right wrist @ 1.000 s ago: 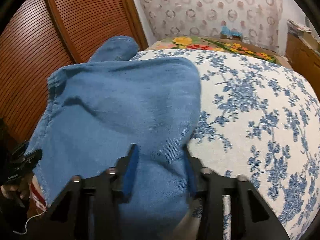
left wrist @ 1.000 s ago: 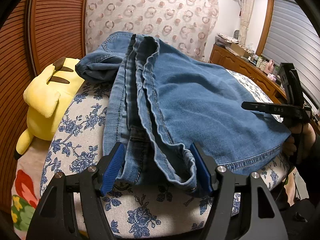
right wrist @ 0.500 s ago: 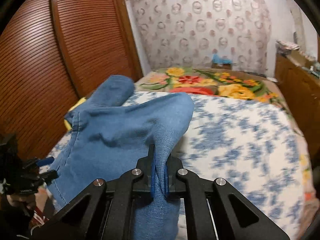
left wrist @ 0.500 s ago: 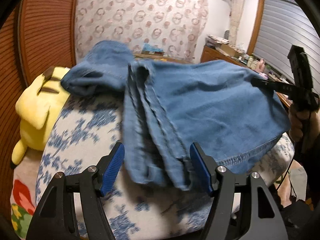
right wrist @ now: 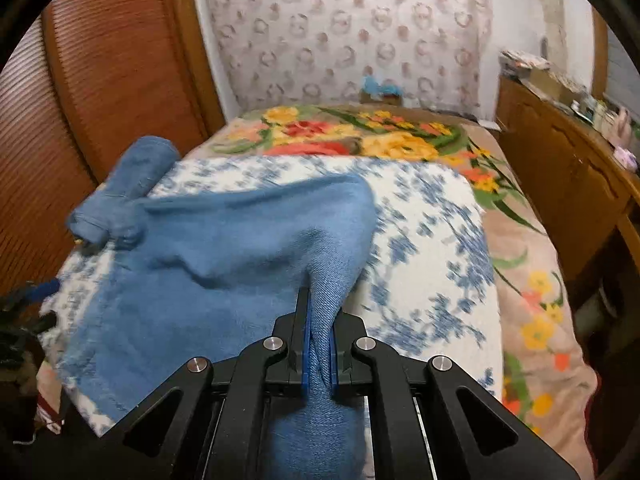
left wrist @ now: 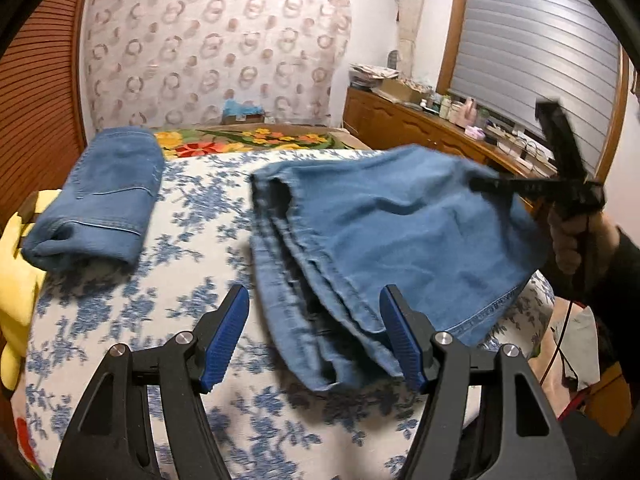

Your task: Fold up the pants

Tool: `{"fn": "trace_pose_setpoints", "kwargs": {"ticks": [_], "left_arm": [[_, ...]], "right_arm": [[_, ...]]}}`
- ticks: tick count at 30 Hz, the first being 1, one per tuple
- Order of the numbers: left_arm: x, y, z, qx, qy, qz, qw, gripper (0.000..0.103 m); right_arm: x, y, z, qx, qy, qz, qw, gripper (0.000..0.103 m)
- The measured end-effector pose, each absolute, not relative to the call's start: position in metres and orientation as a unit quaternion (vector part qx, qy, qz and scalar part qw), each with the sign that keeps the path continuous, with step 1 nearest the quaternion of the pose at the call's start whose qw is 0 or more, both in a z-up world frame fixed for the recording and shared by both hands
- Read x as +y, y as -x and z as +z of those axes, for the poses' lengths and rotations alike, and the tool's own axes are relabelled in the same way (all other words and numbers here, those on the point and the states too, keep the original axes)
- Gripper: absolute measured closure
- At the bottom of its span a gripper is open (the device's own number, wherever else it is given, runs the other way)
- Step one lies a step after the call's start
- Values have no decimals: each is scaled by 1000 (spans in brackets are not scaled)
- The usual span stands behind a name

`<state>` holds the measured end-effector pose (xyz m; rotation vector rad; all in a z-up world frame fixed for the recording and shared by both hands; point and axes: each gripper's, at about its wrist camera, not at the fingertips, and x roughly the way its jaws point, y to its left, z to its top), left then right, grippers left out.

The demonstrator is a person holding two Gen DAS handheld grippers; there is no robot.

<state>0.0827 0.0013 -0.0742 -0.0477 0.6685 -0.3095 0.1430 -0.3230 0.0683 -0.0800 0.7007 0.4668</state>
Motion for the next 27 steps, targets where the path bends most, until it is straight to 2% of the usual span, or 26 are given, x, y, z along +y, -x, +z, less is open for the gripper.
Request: {"fn": "trace_pose_setpoints", "kwargs": {"ticks": [5, 13, 19, 27], "left_arm": [[-3, -75, -76, 329, 27, -149, 932, 34], [34, -59, -79, 321, 55, -112, 939, 34], [67, -52, -85, 319, 82, -81, 941, 34], [92, -46, -93, 319, 92, -54, 942, 34]], "right_arm": [[-292, -123, 103, 312, 65, 277, 906, 97], [-217, -103, 118, 306, 131, 345, 878, 97], [-143, -102, 98, 327, 180, 370, 851, 97], [-104, -115, 34, 380, 176, 383, 824, 96]]}}
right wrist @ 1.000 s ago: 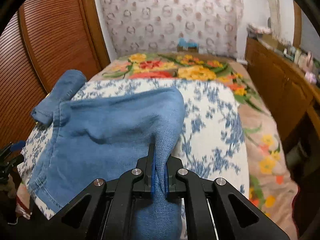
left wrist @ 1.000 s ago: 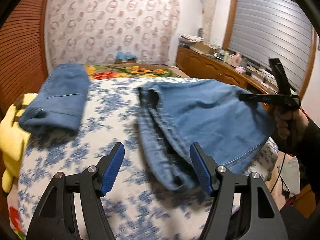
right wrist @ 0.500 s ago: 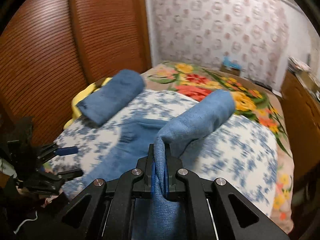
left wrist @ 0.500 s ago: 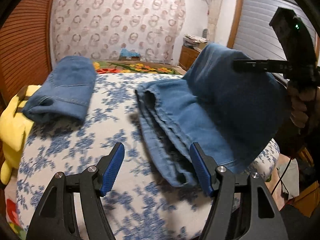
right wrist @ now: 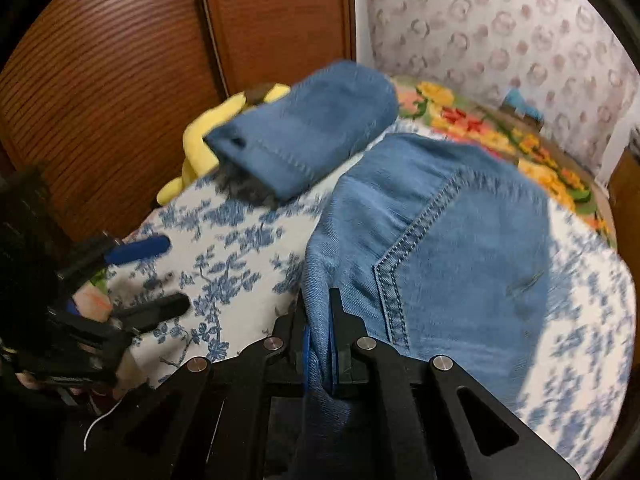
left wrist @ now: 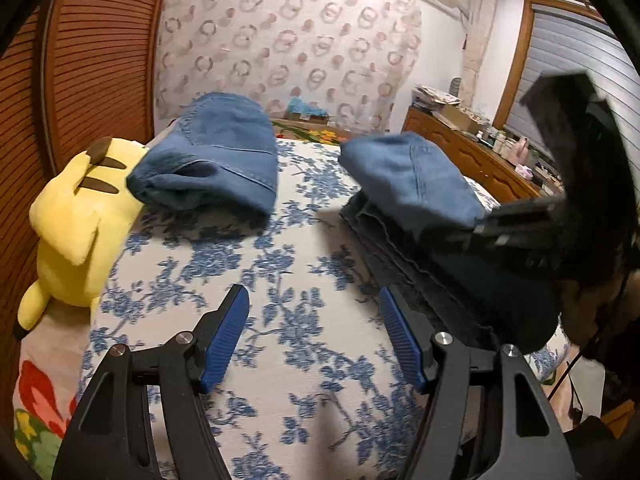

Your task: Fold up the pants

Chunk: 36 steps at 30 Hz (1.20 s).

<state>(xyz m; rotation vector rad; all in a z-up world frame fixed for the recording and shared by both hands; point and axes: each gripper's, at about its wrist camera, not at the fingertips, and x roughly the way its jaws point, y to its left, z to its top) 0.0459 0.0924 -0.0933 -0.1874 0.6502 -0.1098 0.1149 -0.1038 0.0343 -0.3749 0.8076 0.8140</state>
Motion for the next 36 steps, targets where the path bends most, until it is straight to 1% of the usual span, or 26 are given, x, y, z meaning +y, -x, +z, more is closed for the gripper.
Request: {"fn": "trace_pose_setpoints", "kwargs": {"ticks": [3, 6, 7, 9, 11, 15, 18, 24, 28, 30, 31, 33, 35, 36], "left_arm": [[98, -46, -94, 318, 94, -48, 942, 34], [99, -46, -94, 317, 96, -47, 942, 34], [99, -45, -94, 317, 95, -47, 943, 34], [97, -46, -92, 316, 94, -49, 943, 34], [91, -47, -89, 314, 90, -55, 944, 34], [76, -51, -80, 308, 80, -71, 945, 34], [63, -56, -74, 306, 77, -86, 945, 34], [30, -72, -70, 313, 67, -121, 940, 34], [9, -82, -85, 336, 50, -134, 931, 34], [4, -83, -95, 350, 48, -134, 926, 34], [3, -83, -99, 355, 48, -134, 924, 34], [4, -83, -107, 364, 50, -131, 921, 34], [7, -81, -114, 369, 60, -133, 918, 34], [8, -81, -116, 372, 63, -135, 916, 33]], "right_arm": [[-104, -119, 28, 389, 156, 377, 826, 91], [-105, -115, 43, 386, 136, 391, 825, 82], [-104, -111, 50, 381, 134, 396, 825, 81], [-112, -104, 67, 361, 128, 407, 829, 80], [-116, -95, 82, 344, 120, 411, 835, 76], [-139, -93, 102, 303, 124, 393, 859, 65], [-163, -102, 100, 301, 134, 366, 871, 58], [-174, -133, 72, 319, 146, 335, 875, 55], [-167, -158, 56, 338, 136, 324, 873, 44], [-160, -173, 43, 348, 134, 319, 872, 42], [-158, -184, 50, 352, 134, 317, 870, 41], [-154, -198, 43, 361, 130, 315, 868, 39], [-155, -208, 42, 366, 119, 321, 865, 33], [-153, -214, 38, 368, 112, 323, 865, 29]]}}
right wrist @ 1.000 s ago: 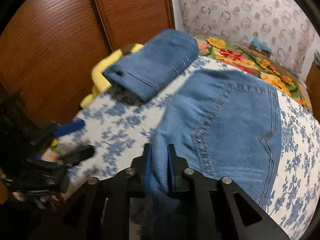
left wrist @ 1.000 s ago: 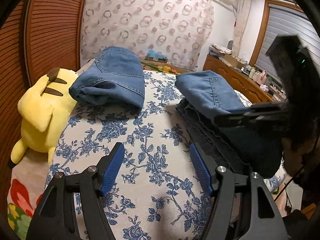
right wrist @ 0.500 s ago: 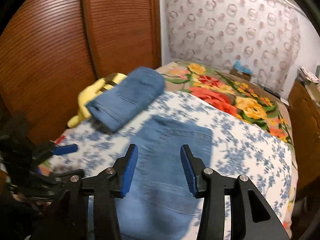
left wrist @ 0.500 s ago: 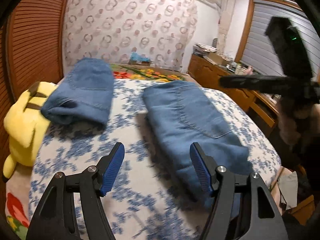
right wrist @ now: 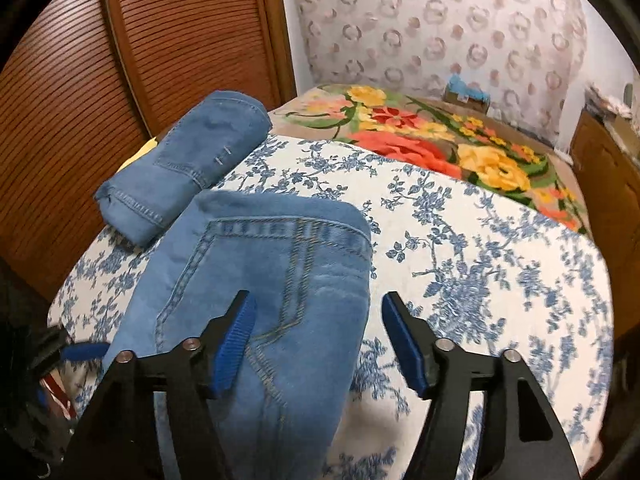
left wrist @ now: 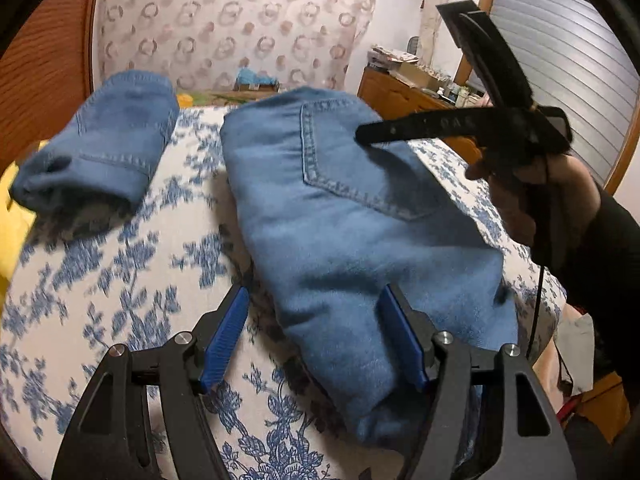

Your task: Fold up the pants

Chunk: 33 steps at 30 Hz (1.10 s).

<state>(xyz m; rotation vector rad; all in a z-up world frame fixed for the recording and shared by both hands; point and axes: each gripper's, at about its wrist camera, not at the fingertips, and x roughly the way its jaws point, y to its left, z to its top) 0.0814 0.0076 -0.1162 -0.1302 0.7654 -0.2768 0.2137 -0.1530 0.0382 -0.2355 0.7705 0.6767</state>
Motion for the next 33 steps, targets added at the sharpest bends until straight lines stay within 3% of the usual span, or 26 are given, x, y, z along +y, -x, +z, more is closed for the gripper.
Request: {"fn": "trace_pose_setpoints", "kwargs": {"ticks": [6, 9, 14, 16, 19, 33], "left_arm": [[13, -75, -122, 375, 96, -152, 909, 33], [13, -73, -124, 379, 120, -169, 902, 45], [9, -64, -123, 375, 148, -195, 894, 71], [10, -62, -119, 367, 153, -196, 897, 91], [14, -59, -115, 356, 160, -196, 900, 94], [98, -20, -37, 232, 179, -149, 944, 95]], "right_arm": [[-143, -243, 11, 398, 81, 347, 845, 25], [-141, -252, 2, 412, 60, 363, 834, 26], [-144, -263, -8, 431, 16, 401, 808, 56], [-142, -257, -2, 418, 22, 407, 812, 76], [-138, -239, 19, 375, 36, 401, 835, 82], [-38, -166, 151, 243, 109, 457, 849, 84]]}}
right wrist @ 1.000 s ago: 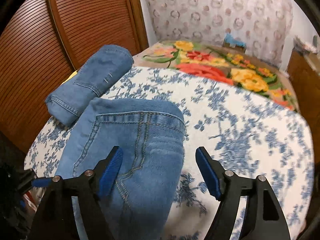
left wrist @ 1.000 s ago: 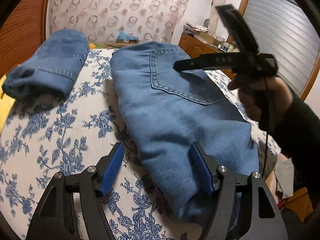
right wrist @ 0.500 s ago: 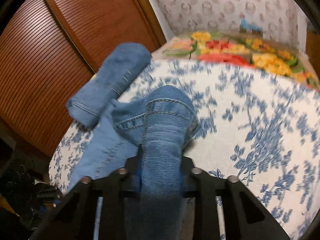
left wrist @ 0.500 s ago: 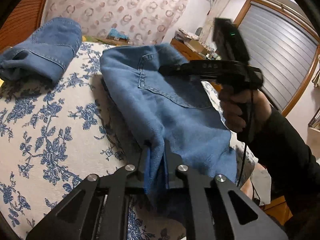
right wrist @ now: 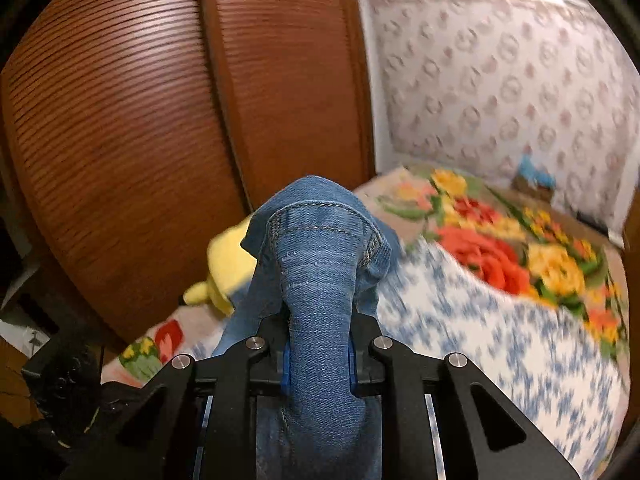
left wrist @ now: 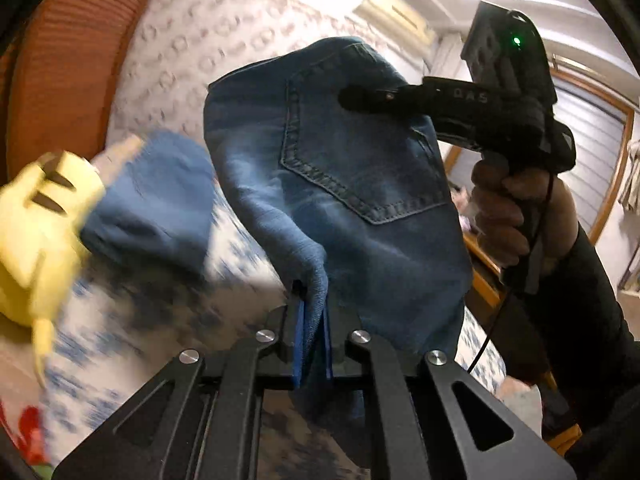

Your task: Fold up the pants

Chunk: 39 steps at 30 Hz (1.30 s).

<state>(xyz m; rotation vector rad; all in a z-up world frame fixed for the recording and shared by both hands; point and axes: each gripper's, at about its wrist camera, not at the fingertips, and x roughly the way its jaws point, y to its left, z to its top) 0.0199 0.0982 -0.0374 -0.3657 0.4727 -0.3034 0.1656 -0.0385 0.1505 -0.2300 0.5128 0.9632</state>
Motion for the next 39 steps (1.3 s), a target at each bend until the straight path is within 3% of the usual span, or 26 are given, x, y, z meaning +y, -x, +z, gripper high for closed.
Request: {"fn": "trace_pose_setpoints", "kwargs": {"ticks": [5, 12, 18, 23, 26, 28, 31, 39], "left_arm": [[162, -8, 3, 189, 174, -94, 962, 95], [233, -22, 43, 177, 133, -16, 975, 95], [246, -113, 12, 246, 115, -15, 962, 95], [231, -178, -36, 302, 111, -43, 946, 95], [228, -185, -39, 303, 107, -43, 946, 95], [229, -187, -42, 307, 102, -37, 945, 94], [234, -194, -51, 318, 102, -29, 942, 90], [232, -194, -54, 330, 95, -6, 939, 85]], "right_arm": [[24, -156, 187, 211, 107, 504, 831, 84], [97, -205, 195, 214, 12, 569, 794, 84], [100, -326, 113, 270, -87, 539, 793, 84], [71, -386, 40, 316, -72, 461, 826, 82], [60, -391, 39, 313, -34, 440, 841, 70], [67, -387, 46, 307, 6, 421, 853, 53], [73, -381, 53, 305, 57, 394, 865, 42], [101, -336, 90, 204, 123, 368, 899, 45]]}}
